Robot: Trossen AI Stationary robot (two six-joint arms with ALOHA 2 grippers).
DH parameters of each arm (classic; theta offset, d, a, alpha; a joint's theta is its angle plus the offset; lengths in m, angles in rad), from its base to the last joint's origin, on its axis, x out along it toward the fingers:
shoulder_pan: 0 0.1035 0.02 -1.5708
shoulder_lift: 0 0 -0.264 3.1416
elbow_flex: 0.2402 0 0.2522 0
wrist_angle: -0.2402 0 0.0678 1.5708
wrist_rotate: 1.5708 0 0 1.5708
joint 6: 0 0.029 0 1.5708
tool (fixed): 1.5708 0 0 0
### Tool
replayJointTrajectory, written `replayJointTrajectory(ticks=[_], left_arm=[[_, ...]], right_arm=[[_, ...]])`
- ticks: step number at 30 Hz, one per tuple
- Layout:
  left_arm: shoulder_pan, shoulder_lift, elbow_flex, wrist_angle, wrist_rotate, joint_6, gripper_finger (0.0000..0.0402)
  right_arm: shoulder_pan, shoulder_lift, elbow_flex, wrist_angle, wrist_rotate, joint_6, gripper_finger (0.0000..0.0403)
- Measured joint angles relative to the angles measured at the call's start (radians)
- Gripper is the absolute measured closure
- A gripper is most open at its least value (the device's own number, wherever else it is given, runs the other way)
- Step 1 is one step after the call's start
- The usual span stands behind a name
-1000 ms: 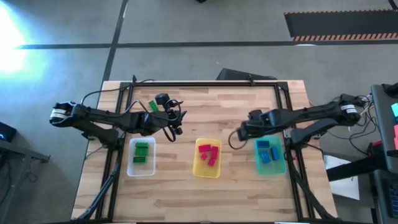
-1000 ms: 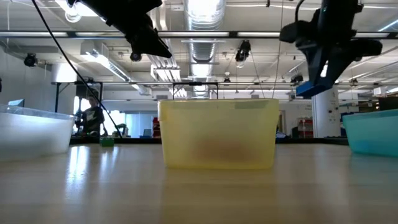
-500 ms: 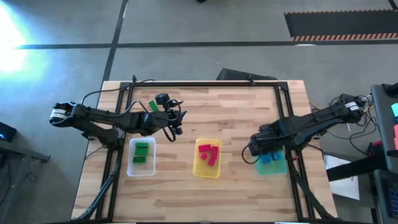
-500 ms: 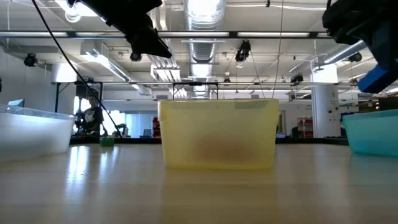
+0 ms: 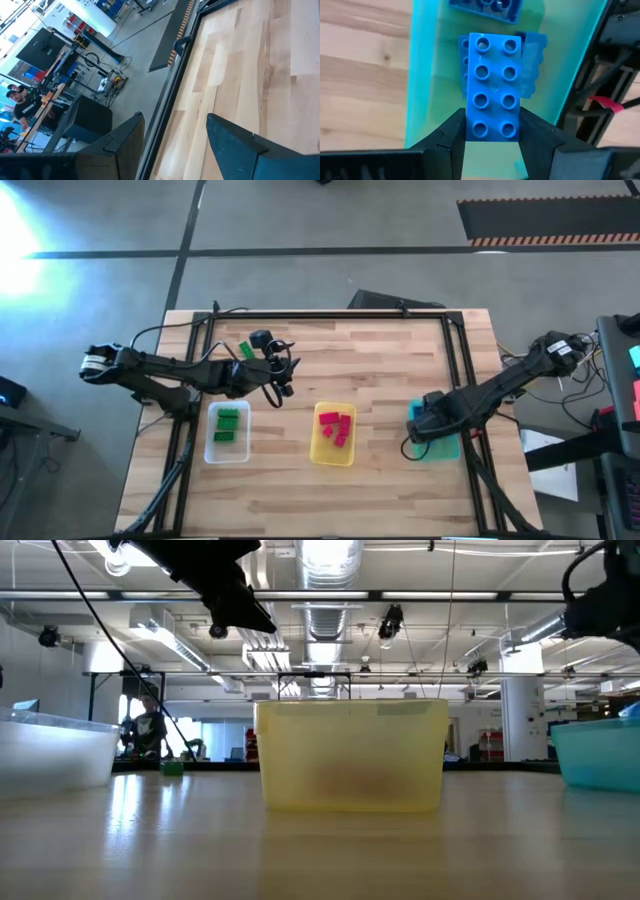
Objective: Sort & place blocks by color
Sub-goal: Put the blue game piece into the green bin
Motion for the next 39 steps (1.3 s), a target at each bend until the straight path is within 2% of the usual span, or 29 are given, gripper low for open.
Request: replayJointTrajectory(ticks=[7, 15, 23, 33, 39], left_arm=[[0.0, 0.0, 0.0, 0.0, 0.0, 0.0, 0.0204], [0.0, 0.0, 0.0, 0.0, 0.0, 0.0, 0.0204], [0.0, 0.0, 0.0, 0.001, 0.0, 0.0, 0.0204], [0.0, 0.0, 0.0, 0.0, 0.0, -0.001, 0.0204], [0.0, 0.0, 0.0, 0.0, 0.0, -0.001, 0.0204]], right_arm=[[0.066, 0.028, -0.092, 0.152, 0.028, 0.065, 0.027], [0.093, 0.055, -0.11, 0.154, 0.093, 0.086, 0.027], [0.094, 0.092, -0.11, 0.164, 0.092, 0.084, 0.0242], [0.094, 0.105, -0.111, 0.21, 0.09, 0.051, 0.0241], [0.094, 0.105, -0.111, 0.212, 0.089, 0.051, 0.022]])
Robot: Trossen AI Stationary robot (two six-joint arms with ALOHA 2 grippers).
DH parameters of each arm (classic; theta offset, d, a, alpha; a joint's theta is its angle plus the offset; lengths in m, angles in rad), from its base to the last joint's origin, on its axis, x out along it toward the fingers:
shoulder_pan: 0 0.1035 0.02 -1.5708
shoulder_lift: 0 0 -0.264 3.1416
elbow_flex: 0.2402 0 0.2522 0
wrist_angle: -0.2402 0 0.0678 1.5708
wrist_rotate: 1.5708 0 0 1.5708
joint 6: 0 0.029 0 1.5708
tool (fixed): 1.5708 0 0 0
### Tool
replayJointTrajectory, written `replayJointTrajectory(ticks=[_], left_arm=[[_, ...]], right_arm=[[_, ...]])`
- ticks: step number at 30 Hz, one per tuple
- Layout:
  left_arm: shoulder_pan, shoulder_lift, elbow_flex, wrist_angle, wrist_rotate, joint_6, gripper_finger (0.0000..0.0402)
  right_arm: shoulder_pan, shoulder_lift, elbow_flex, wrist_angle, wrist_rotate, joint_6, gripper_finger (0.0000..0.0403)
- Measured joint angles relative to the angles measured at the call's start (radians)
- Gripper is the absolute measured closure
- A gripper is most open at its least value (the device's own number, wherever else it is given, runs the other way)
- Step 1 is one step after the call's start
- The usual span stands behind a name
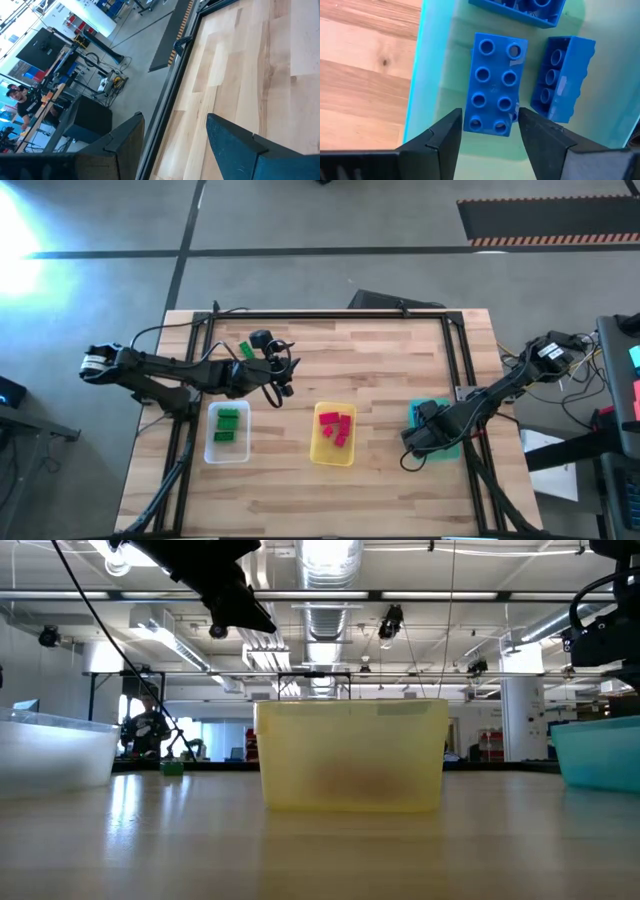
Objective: Sort & place blocks by color
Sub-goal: Put the blue game piece into the green bin, then put the green game piece into the transparent bin
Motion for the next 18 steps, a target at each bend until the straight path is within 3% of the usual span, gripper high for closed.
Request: replayJointTrajectory(ticks=[9, 18], left_arm=[[0.0, 0.0, 0.0, 0.0, 0.0, 0.0, 0.0204], [0.0, 0.0, 0.0, 0.0, 0.0, -0.013, 0.0204]], right_arm=[[0.0, -0.019, 0.0, -0.011, -0.044, -0.002, 0.0184], [0.0, -0.082, 0.076, -0.101, -0.015, -0.006, 0.0183]])
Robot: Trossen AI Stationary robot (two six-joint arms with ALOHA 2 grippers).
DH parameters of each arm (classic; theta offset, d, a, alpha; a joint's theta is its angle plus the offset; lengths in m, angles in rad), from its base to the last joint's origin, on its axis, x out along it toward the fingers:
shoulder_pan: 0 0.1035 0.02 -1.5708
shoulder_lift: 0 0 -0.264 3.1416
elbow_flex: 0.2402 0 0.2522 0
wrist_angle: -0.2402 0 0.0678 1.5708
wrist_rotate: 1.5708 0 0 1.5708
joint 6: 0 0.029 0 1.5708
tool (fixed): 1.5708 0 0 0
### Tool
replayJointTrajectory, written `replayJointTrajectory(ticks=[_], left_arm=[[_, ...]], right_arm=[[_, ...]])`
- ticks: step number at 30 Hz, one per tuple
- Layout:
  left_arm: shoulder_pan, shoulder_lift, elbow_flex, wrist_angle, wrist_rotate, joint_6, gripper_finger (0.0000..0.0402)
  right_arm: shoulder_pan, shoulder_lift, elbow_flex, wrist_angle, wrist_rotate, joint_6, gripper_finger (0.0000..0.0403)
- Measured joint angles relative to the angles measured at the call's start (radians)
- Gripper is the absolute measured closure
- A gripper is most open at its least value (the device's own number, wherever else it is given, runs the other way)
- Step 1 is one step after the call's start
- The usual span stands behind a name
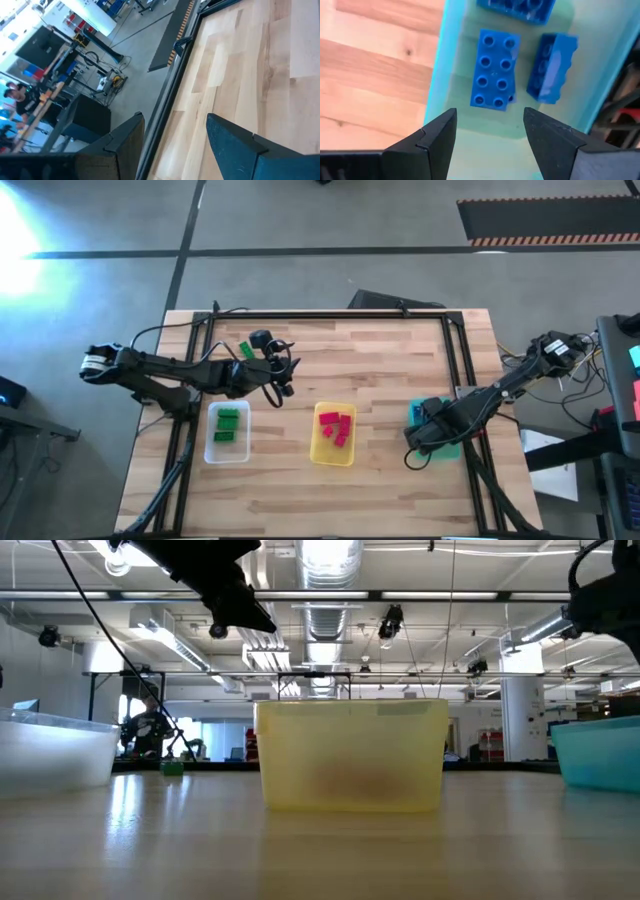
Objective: Sort & place blocks by color
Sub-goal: Put the green game piece into the transparent bin
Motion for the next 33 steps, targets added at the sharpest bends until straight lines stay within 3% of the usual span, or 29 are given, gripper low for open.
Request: replayJointTrajectory(ticks=[6, 10, 14, 20, 25, 29, 33], left_arm=[[0.0, 0.013, 0.0, 0.006, -0.041, -0.033, 0.0204], [0.01, 0.029, 0.001, 0.001, -0.132, -0.088, 0.0204], [0.036, 0.042, 0.002, -0.001, -0.137, -0.189, 0.0204], [0.1, 0.08, 0.001, -0.093, -0.137, -0.5, 0.0204], [0.189, 0.119, 0.001, -0.266, -0.113, -0.899, 0.0204], [0.267, 0.165, 0.001, -0.487, -0.096, -1.164, 0.0204], [0.368, 0.217, 0.0, -0.643, -0.043, -1.294, 0.0204]], right_arm=[[0.0, -0.004, 0.102, -0.126, 0.123, -0.058, 0.0183], [0.0, -0.004, 0.172, -0.132, 0.309, -0.155, 0.0183], [0.0, -0.004, 0.222, -0.132, 0.501, -0.283, 0.0183], [0.0, -0.004, 0.255, -0.131, 0.793, -0.498, 0.0184], [-0.006, -0.004, 0.266, -0.126, 0.959, -0.624, 0.0184], [-0.008, -0.004, 0.268, -0.11, 1.043, -0.678, 0.0184], [-0.009, -0.004, 0.267, -0.108, 1.08, -0.691, 0.0184]])
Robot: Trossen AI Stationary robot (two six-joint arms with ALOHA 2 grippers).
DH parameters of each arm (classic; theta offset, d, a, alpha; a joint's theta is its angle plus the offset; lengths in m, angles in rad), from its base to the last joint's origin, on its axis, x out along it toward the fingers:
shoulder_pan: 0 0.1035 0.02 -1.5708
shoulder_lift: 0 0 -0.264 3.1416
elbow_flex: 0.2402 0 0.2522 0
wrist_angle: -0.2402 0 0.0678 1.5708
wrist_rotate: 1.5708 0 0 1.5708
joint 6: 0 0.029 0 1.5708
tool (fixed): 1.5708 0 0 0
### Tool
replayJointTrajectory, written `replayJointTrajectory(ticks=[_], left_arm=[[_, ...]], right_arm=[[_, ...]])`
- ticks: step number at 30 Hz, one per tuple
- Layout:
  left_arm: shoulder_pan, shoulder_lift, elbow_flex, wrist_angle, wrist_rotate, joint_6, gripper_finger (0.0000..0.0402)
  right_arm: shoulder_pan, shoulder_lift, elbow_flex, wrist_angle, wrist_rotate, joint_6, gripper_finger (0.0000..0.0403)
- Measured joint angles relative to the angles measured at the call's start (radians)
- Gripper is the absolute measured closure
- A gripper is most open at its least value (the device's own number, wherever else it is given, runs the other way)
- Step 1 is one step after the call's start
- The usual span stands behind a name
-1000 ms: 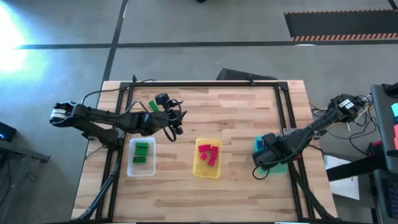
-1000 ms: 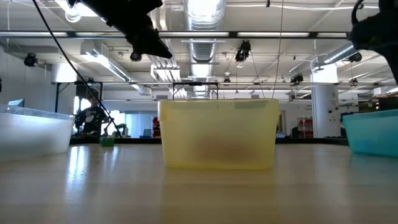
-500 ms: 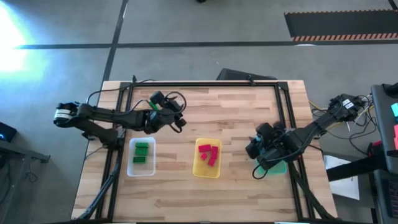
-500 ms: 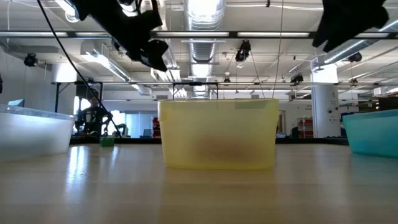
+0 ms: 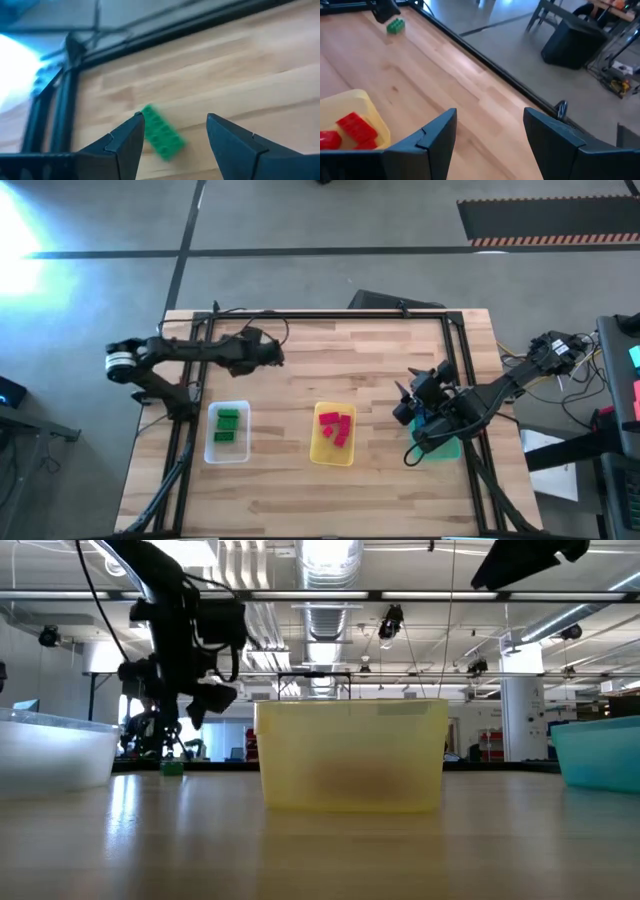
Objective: Sort & place blocks by color
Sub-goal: Put the green game piece into the transparent bin
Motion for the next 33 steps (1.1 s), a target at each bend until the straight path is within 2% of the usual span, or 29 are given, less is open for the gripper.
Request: replayJointTrajectory(ticks=[6, 11, 26, 33], left_arm=[[0.141, 0.097, 0.0, 0.009, 0.069, -0.002, 0.0204], [0.196, 0.168, 0.0, 0.024, 0.12, -0.004, 0.0204], [0.201, 0.223, -0.005, 0.042, 0.143, -0.055, 0.0204], [0.201, 0.222, -0.046, 0.043, 0.147, -0.058, 0.0204]], right_arm=[[-0.005, 0.0, 0.0, 0.021, 0.037, -0.062, 0.0184], [-0.005, 0.0, 0.008, 0.022, 0.038, -0.083, 0.0184], [-0.005, 0.0, 0.001, 0.022, 0.037, -0.107, 0.0184], [-0.005, 0.0, 0.0, 0.022, 0.037, -0.107, 0.0184]])
